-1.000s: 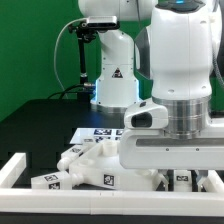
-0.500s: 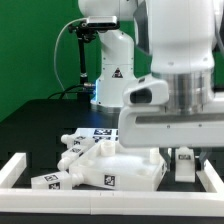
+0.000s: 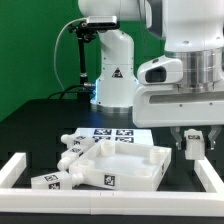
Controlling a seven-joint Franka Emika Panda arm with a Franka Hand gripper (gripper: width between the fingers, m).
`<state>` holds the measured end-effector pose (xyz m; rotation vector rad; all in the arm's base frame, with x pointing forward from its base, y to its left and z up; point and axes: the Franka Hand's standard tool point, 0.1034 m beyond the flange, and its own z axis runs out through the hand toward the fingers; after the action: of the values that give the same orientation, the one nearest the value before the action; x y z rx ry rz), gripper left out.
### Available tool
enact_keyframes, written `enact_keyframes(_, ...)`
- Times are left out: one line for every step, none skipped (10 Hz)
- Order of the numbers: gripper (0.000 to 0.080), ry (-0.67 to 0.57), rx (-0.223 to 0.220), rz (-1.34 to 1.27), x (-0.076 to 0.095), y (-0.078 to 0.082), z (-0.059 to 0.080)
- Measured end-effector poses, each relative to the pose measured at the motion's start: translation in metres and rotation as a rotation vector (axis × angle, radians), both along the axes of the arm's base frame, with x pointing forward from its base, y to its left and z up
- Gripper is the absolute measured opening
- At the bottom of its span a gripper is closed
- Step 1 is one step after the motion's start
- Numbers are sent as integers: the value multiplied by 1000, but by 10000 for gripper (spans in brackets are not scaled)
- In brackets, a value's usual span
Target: Assemble one leg
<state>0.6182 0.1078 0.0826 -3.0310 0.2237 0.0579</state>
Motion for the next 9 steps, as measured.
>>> enact_keyframes(285, 0, 0, 1, 0, 1, 0)
enact_keyframes(285, 1, 0, 1, -1, 1, -1)
enact_keyframes(285, 2, 0, 3, -3, 1, -1)
enact_keyframes(285, 16, -6, 11, -23, 2, 2)
enact_keyframes(285, 21, -13, 21, -49, 2, 3)
enact_keyframes(285, 31, -22, 28, -79, 4, 0)
enact_keyframes(285, 42, -33, 10, -103, 12, -7)
enact_keyframes(285, 59, -41, -44, -116, 21, -11)
enact_keyframes(285, 56, -38, -15, -115, 22, -11)
